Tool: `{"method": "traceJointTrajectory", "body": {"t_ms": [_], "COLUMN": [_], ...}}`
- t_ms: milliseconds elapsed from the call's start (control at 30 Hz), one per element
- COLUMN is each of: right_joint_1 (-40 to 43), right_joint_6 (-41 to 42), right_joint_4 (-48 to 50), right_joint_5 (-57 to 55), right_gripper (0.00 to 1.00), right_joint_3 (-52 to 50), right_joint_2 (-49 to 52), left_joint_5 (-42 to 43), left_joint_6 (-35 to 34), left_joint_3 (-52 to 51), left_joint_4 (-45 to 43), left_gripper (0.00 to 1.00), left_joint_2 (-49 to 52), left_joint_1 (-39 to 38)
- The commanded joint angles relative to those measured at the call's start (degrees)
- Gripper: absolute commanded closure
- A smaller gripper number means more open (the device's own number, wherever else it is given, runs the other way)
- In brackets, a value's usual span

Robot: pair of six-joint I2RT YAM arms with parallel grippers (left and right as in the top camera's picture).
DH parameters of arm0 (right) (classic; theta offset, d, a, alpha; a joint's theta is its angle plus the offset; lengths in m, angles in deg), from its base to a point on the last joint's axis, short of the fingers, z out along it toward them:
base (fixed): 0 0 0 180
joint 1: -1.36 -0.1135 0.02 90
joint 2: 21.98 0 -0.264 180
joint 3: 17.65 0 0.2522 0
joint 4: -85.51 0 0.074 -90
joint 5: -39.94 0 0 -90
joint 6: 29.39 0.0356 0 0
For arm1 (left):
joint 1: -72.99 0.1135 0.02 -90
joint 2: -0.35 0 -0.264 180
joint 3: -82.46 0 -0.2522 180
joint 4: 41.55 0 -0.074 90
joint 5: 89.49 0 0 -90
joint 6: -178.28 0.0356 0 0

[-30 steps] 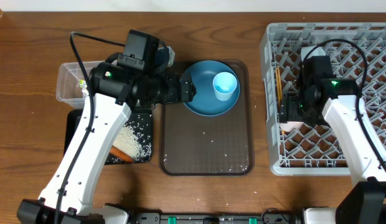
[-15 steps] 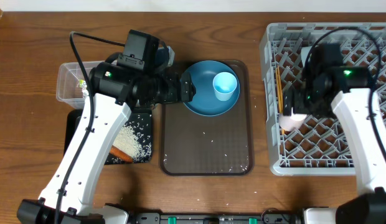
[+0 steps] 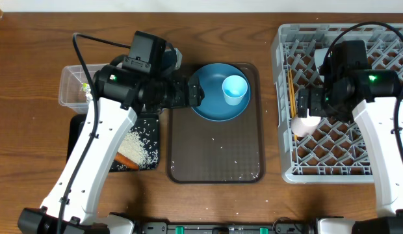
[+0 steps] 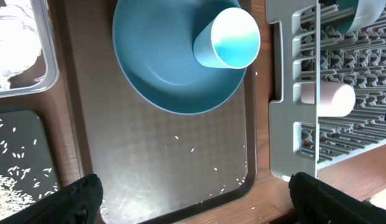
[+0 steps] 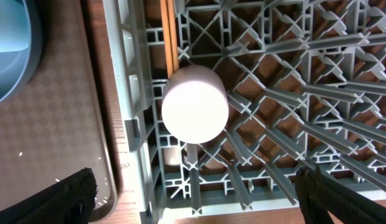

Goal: Sort waste into correct bins and load items into the dishwasher rack
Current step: 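Lower the pink cup into the rack and open the right gripper, then move the left gripper to the light-blue cup and grasp it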

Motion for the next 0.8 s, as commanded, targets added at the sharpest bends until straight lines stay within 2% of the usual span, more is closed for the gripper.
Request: {"method": "traceJointTrajectory", "body": {"t_ms": [0,333,433,467,533,567,600,633,767], "right_joint_1": [1.1,1.1,1.1,1.1,1.1,1.1,1.1,1.1,1.1], "right_joint_6": [-0.2,-0.2,-0.2,-0.2,-0.2,-0.2,-0.2,-0.2,-0.2], "right_joint_4": [-0.1,-0.1,-0.1,-0.1,-0.1,-0.1,-0.1,-0.1,-0.1], "right_joint_5": [0.2,0.2,0.2,0.2,0.2,0.2,0.2,0.2,0.2], "right_gripper": [0.01,0.01,0.01,0.01,0.01,0.01,0.01,0.01,0.01], "right_joint_3": [0.8,0.8,0.8,0.8,0.8,0.8,0.8,0.8,0.8], "right_joint_2": [-0.3,-0.3,-0.3,-0.3,-0.3,-0.3,-0.3,-0.3,-0.3], "left_joint_5": [-0.3,-0.3,-0.3,-0.3,-0.3,-0.6,-1.4,-2.7,-10.8], "left_joint_6": [0.3,0.3,-0.2,-1.7,-6.0,-7.5,-9.0,-10.0,-13.7], "left_joint_3": [-0.2,-0.2,-0.7,-1.2,-2.1,-2.3,-2.4,-2.4,-2.4], "left_joint_4": [0.1,0.1,-5.7,-8.1,-11.8,-13.2,-14.3,-15.1,-16.9], "left_gripper": [0.02,0.02,0.02,0.03,0.12,0.12,0.09,0.02,0.02], "left_joint_2": [0.2,0.2,0.5,0.7,1.3,1.9,2.6,3.3,6.6], "left_joint_1": [0.2,0.2,-0.2,-0.7,-2.1,-2.9,-4.1,-5.2,-9.6]}}
